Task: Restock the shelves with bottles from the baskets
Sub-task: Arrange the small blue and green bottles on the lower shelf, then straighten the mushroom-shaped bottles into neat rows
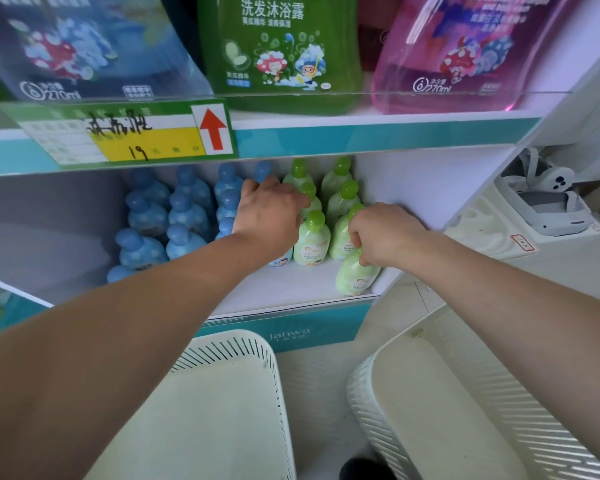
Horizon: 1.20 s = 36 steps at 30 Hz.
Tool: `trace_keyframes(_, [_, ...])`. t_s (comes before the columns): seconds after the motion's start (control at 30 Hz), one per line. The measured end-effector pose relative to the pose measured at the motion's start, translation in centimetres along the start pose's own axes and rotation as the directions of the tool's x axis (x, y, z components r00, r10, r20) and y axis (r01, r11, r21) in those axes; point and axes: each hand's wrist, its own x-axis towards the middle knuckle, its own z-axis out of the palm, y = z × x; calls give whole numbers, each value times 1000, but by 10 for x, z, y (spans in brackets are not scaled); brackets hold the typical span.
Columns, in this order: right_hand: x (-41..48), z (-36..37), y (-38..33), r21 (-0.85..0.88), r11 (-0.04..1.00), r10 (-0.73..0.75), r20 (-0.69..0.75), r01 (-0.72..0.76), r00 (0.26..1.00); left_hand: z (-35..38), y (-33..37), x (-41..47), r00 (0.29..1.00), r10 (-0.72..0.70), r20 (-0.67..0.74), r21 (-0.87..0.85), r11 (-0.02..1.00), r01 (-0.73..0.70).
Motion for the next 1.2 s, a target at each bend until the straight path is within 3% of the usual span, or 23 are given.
trace_keyframes(0.37, [-7, -2, 0, -10, 1000, 5, 41, -5, 999, -11, 2, -10, 999, 37, 16, 25, 999, -38])
trace_keyframes(0.63, [-24, -10, 3, -56, 998, -11, -112, 4, 994, -35, 5, -28, 997, 43, 65, 37, 998, -46])
trace_keyframes(0.87, [-66, -32, -4, 52, 997, -47, -155, 55, 987, -73, 11, -58, 992, 27, 122, 111, 993, -40])
trace_keyframes(1.2, [-141, -76, -23, 100, 988, -94, -248, 122, 964, -131, 11, -118, 978, -36, 203, 33, 999, 30])
